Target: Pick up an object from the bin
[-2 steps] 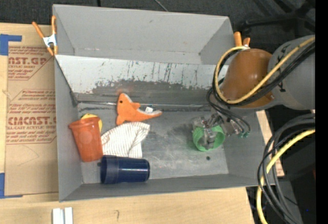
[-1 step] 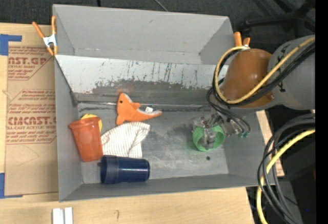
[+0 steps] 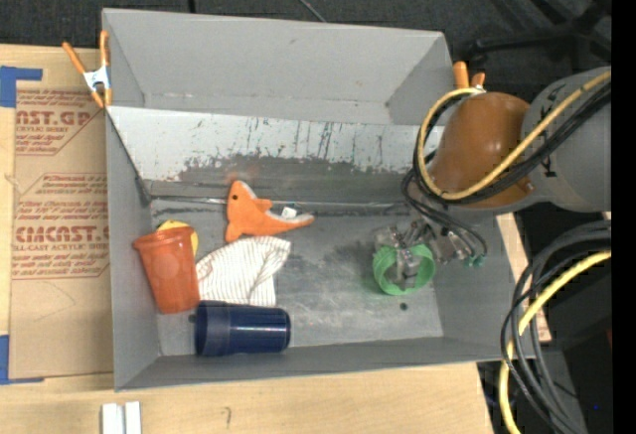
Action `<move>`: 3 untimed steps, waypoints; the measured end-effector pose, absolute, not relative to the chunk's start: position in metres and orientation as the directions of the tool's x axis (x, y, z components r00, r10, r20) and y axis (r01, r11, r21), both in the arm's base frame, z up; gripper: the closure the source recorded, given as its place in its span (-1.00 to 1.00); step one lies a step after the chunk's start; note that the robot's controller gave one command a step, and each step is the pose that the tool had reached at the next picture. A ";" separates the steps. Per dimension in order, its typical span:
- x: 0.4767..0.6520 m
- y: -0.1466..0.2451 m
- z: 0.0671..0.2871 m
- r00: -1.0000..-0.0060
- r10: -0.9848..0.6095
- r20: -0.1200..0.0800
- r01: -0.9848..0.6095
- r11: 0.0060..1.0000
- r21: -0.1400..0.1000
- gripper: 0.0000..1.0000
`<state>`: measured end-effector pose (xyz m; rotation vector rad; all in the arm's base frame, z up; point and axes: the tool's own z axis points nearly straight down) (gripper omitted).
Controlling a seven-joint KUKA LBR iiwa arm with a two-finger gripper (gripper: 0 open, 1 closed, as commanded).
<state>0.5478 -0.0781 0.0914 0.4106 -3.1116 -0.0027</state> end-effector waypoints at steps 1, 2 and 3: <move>0.526 -0.100 0.169 -0.924 -0.382 -0.002 -0.382 0.924 0.000 1.00; 0.526 -0.100 0.169 -0.924 -0.382 -0.002 -0.382 0.924 0.001 1.00; 0.544 -0.098 0.222 -0.929 -0.369 0.002 -0.369 0.929 0.002 1.00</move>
Offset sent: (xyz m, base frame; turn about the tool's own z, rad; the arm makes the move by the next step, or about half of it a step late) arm 0.0000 0.0000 0.0000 0.0000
